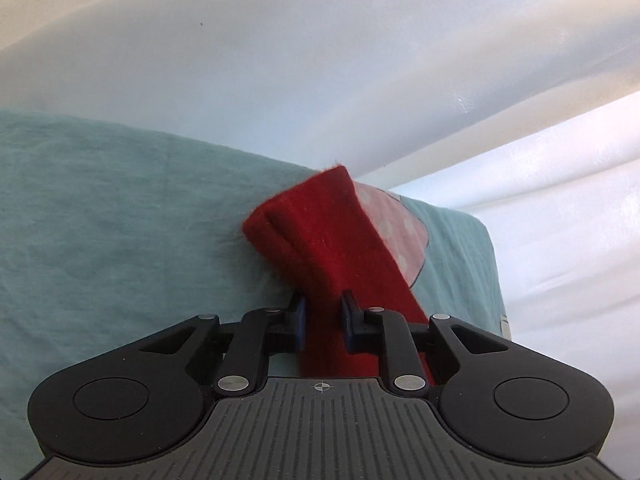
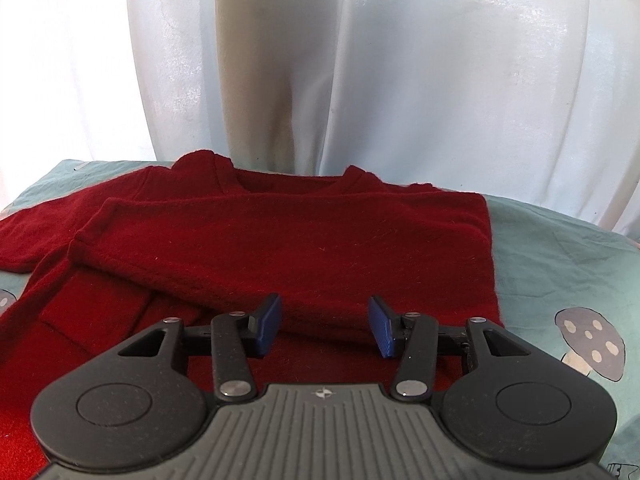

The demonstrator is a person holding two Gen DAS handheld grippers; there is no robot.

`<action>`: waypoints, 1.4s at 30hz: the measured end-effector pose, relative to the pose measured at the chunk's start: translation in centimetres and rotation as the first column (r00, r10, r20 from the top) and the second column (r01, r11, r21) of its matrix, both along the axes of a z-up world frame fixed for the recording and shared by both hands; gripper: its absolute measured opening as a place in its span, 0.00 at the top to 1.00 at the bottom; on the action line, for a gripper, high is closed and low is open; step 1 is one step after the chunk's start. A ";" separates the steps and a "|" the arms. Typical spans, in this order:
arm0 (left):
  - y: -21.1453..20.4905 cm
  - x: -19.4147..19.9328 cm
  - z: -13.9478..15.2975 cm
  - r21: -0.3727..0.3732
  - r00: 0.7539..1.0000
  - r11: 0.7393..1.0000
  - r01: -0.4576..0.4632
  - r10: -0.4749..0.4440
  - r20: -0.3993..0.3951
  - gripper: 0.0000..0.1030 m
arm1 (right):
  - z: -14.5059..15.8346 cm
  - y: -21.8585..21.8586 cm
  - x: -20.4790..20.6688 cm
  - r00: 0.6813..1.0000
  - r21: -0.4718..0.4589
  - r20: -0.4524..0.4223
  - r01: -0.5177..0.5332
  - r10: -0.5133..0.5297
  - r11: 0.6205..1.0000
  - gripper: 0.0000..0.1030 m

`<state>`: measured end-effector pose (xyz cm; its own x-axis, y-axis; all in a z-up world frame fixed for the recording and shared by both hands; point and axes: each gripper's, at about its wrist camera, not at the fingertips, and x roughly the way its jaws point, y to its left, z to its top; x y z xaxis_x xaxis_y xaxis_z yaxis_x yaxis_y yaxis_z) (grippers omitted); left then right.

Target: Fold small clothes

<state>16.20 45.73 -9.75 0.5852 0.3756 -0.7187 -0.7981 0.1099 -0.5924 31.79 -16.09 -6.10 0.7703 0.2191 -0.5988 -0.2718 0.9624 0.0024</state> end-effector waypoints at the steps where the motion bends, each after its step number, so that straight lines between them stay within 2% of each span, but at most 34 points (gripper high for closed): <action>1: -0.3 0.0 0.3 0.016 1.000 1.000 0.001 -0.001 -0.006 0.82 | 0.1 0.0 0.0 1.000 0.004 0.000 0.001 -0.001 1.000 0.54; 3: -1.4 0.6 1.7 0.114 0.999 0.993 0.041 -0.037 -0.031 0.83 | 0.2 -0.1 -0.1 1.000 0.010 0.001 0.005 -0.005 1.000 0.54; 6: -5.0 2.6 6.0 0.299 0.985 0.939 0.170 -0.154 -0.076 0.84 | 0.3 -0.4 0.0 1.000 0.009 0.008 0.018 -0.018 1.000 0.54; 9: -10.1 5.1 10.8 0.431 0.952 0.852 0.297 -0.301 -0.060 0.84 | 0.3 -0.8 0.2 0.999 0.024 0.011 0.030 -0.030 0.999 0.53; 11: -14.0 6.8 13.4 0.506 0.907 0.774 0.381 -0.419 -0.043 0.84 | 0.4 -1.0 0.1 0.999 0.041 0.017 0.038 -0.038 0.998 0.53; 13: -19.2 8.8 15.5 0.569 0.843 0.673 0.472 -0.534 -0.066 0.84 | 0.6 -1.1 0.0 0.999 0.055 0.025 0.039 -0.041 0.998 0.52; 15: -24.2 10.9 16.1 0.604 0.768 0.571 0.556 -0.630 -0.111 0.84 | 0.8 -1.2 0.0 0.999 0.066 0.031 0.036 -0.038 0.997 0.52; 17: -29.4 13.1 15.1 0.616 0.689 0.466 0.635 -0.702 -0.179 0.84 | 0.9 -1.3 -0.1 0.999 0.077 0.034 0.034 -0.036 0.996 0.50; 19: -34.0 15.2 12.6 0.592 0.618 0.382 0.710 -0.742 -0.262 0.83 | 1.1 -1.4 -0.3 0.999 0.090 0.035 0.034 -0.037 0.995 0.48; 21: -37.8 16.9 9.5 0.539 0.537 0.303 0.786 -0.767 -0.353 0.75 | 1.0 -1.6 -0.4 0.999 0.097 0.028 0.035 -0.038 0.995 0.47; 23: -40.7 18.1 6.4 0.460 0.426 0.211 0.863 -0.794 -0.435 0.42 | 0.9 -1.8 -0.4 0.999 0.100 0.017 0.035 -0.037 0.994 0.47; 24: -41.6 18.2 5.3 0.424 0.395 0.193 0.885 -0.793 -0.463 0.42 | 0.9 -2.0 -0.4 0.999 0.102 0.009 0.031 -0.033 0.994 0.45; 25: -42.2 18.0 4.6 0.400 0.381 0.191 0.896 -0.792 -0.476 0.44 | 0.8 -2.1 -0.3 1.000 0.104 -0.003 0.027 -0.027 0.994 0.44; 27: -41.8 17.0 4.4 0.382 0.389 0.218 0.898 -0.800 -0.456 0.42 | 0.8 -2.1 -0.3 1.000 0.119 -0.014 0.010 -0.008 0.993 0.44; 28: -41.2 16.2 4.6 0.384 0.408 0.246 0.890 -0.806 -0.428 0.36 | 0.9 -2.0 -0.1 1.000 0.129 -0.017 -0.005 0.008 0.992 0.44; 29: -40.5 14.7 5.1 0.391 0.440 0.285 0.875 -0.806 -0.396 0.27 | 1.1 -1.9 0.0 1.000 0.143 -0.018 -0.023 0.025 0.989 0.44; 31: -38.4 13.0 5.4 0.403 0.504 0.353 0.844 -0.779 -0.373 0.24 | 1.3 -1.3 0.8 0.997 0.191 -0.031 -0.062 0.069 0.980 0.44; 33: -35.4 12.4 5.1 0.397 0.560 0.413 0.820 -0.725 -0.401 0.25 | 1.2 -0.6 2.2 0.990 0.263 -0.067 -0.100 0.121 0.959 0.44; 35: -33.3 11.5 4.7 0.367 0.594 0.469 0.803 -0.682 -0.427 0.25 | 0.8 0.8 4.0 0.978 0.327 -0.109 -0.136 0.180 0.935 0.45; 37: -31.8 11.2 3.9 0.331 0.612 0.515 0.791 -0.659 -0.437 0.25 | 0.0 2.5 5.9 0.962 0.367 -0.147 -0.163 0.231 0.916 0.47; 39: -30.9 10.7 3.4 0.311 0.620 0.538 0.784 -0.651 -0.437 0.25 | -1.2 3.9 7.7 0.938 0.418 -0.211 -0.170 0.277 0.892 0.50; 42: -30.5 10.2 2.6 0.302 0.614 0.536 0.788 -0.645 -0.455 0.25 | -2.3 5.2 9.7 0.911 0.500 -0.261 -0.155 0.319 0.852 0.52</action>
<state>26.41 15.28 -7.13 0.6199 0.2151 -0.7546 -0.4323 0.8962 -0.0997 41.46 -10.86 -8.39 0.4392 0.6812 -0.5857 -0.3958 0.7320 0.5545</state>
